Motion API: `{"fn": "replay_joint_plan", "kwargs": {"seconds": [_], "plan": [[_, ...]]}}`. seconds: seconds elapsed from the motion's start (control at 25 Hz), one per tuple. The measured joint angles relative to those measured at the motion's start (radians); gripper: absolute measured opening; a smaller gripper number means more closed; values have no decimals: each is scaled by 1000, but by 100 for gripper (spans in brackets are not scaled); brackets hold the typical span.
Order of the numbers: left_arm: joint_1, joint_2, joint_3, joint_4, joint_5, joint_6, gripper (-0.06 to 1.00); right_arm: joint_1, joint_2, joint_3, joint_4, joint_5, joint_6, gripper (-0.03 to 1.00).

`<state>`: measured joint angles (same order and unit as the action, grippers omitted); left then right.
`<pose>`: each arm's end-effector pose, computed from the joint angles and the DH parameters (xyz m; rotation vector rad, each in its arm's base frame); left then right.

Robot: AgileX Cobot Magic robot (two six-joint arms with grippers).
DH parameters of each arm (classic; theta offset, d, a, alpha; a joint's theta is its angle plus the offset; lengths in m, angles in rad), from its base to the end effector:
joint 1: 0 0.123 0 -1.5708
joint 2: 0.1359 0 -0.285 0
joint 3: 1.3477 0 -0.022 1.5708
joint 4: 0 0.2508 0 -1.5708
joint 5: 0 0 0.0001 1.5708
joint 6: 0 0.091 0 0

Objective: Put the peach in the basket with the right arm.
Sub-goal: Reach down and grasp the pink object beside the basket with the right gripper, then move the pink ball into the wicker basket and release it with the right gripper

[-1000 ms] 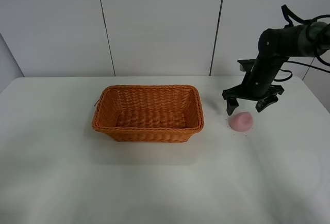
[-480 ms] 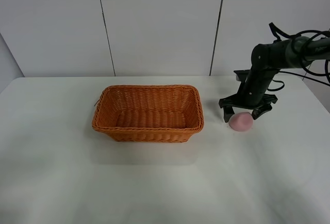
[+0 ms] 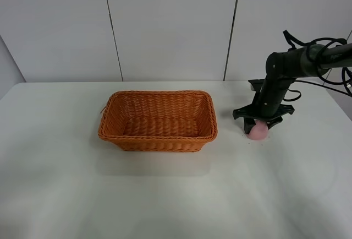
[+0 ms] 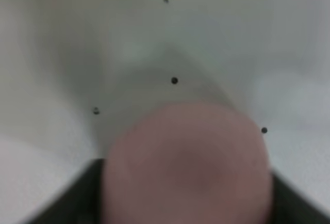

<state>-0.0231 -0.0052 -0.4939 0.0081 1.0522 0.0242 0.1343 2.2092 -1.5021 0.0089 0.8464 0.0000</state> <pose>-0.0046 0.0007 0.2763 0.0478 2.0361 0.0104 0.4217 0.0576 0.1084 -0.1954 3.0314 0.0212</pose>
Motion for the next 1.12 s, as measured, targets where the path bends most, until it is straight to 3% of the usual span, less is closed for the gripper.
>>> {"fn": "replay_joint_plan", "kwargs": {"seconds": [0.12, 0.2, 0.44, 0.84, 1.12], "plan": [[0, 0, 0, 0, 0, 0, 99, 0, -3, -4, 0, 2, 7, 8], [0, 0, 0, 0, 0, 0, 99, 0, -8, -7, 0, 7, 9, 0], [0, 0, 0, 0, 0, 0, 99, 0, -17, -87, 0, 106, 9, 0], [0, 0, 0, 0, 0, 0, 99, 0, -74, -426, 0, 352, 0, 0], [0, 0, 0, 0, 0, 0, 99, 2, -86, -532, 0, 366, 0, 0]]}}
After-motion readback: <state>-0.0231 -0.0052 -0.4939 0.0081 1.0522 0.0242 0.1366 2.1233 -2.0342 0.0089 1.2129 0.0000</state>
